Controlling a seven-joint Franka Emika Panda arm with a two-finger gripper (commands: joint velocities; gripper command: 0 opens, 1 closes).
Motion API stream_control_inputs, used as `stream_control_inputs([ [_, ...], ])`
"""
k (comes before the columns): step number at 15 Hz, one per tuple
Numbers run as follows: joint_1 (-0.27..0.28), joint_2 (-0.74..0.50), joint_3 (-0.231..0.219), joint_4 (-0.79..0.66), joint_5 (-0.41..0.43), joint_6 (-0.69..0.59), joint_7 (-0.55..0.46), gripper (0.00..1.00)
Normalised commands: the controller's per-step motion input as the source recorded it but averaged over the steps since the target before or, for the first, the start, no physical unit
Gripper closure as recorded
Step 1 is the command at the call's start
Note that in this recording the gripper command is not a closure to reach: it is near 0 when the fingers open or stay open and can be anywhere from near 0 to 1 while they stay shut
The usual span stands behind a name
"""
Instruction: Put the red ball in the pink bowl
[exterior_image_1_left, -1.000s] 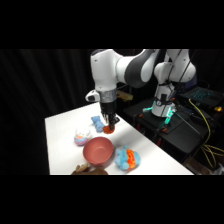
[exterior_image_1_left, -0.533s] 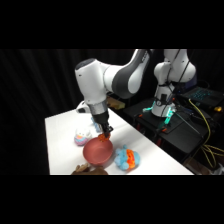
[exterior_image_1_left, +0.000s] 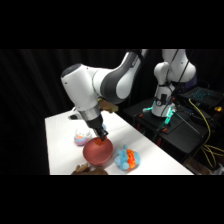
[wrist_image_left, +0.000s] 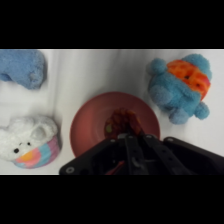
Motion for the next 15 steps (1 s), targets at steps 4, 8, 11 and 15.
stream_control_inputs([
  [4,-0.003,0.09,-0.03,0.27,-0.044,-0.21,-0.12,0.0],
  [8,0.0,0.07,-0.019,0.2,-0.04,-0.14,-0.09,0.0],
  [11,-0.006,-0.07,-0.018,0.03,-0.032,-0.08,-0.07,0.0],
  [15,-0.029,-0.37,-0.024,-0.31,-0.001,0.07,-0.04,0.0],
])
